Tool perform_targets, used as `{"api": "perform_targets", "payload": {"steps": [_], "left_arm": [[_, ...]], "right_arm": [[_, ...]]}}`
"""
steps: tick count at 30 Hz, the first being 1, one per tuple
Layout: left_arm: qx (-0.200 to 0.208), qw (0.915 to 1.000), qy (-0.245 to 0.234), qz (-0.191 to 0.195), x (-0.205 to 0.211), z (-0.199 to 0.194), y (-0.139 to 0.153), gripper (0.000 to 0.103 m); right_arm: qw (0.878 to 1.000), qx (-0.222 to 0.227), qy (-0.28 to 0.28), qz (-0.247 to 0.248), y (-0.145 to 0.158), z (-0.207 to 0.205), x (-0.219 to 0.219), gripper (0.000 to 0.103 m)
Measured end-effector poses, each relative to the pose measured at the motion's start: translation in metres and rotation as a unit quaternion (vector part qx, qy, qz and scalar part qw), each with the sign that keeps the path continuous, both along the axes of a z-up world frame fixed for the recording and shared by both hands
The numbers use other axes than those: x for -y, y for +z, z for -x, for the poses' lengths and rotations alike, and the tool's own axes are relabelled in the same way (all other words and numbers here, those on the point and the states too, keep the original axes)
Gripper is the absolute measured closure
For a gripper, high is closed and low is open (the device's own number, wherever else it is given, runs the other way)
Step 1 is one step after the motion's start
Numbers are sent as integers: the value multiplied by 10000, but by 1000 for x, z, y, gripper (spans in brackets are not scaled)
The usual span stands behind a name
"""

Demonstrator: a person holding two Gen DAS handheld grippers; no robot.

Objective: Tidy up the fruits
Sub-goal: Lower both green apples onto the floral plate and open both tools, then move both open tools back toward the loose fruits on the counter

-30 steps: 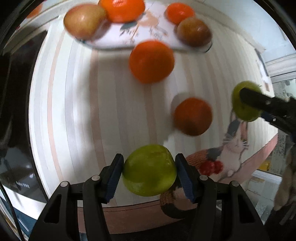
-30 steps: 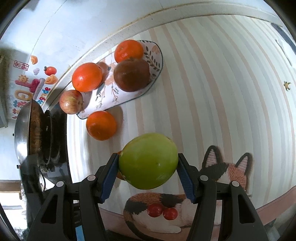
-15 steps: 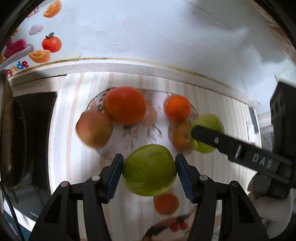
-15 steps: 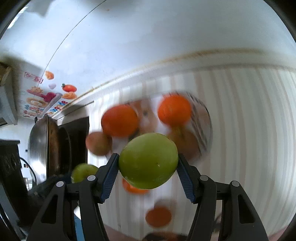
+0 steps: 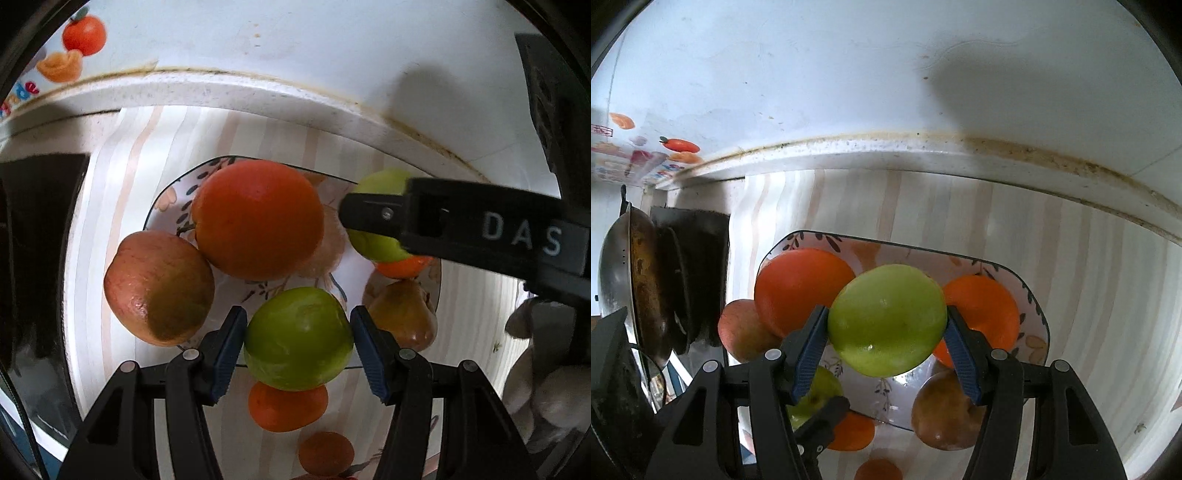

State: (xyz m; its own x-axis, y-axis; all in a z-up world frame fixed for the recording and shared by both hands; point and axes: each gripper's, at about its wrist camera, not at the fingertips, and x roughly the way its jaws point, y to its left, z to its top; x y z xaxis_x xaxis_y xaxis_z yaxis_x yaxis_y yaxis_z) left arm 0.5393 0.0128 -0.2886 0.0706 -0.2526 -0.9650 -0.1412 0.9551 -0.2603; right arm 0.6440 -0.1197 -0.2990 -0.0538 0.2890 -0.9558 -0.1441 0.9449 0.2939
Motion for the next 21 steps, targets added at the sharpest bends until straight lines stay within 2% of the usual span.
{"api": "perform_targets", "payload": {"steps": [2,3,4,13,17,21], "left_arm": [[31,10000,27,7,-1,1,1,36],[71,10000,36,-13,-2,2,3,20],[128,9999,57,40,-3,3,6,15],[432,9985,72,-322,-10,19,38,14],[663,9951,81,-732,-18,34,50,14],[808,9924,127,-923,-27,51,65,14]], "right_arm": [[10000,-18,-1,-7,4,-1,1,8],[10000,34,-7,60,6,-1,0,6],[9999,85,-18,96,9,0,2,6],[9985,399,-263,268,34,25,25,6],[9959,678,-423,432,45,54,33,6],[9929,879,-546,594,49,90,40,6]]}}
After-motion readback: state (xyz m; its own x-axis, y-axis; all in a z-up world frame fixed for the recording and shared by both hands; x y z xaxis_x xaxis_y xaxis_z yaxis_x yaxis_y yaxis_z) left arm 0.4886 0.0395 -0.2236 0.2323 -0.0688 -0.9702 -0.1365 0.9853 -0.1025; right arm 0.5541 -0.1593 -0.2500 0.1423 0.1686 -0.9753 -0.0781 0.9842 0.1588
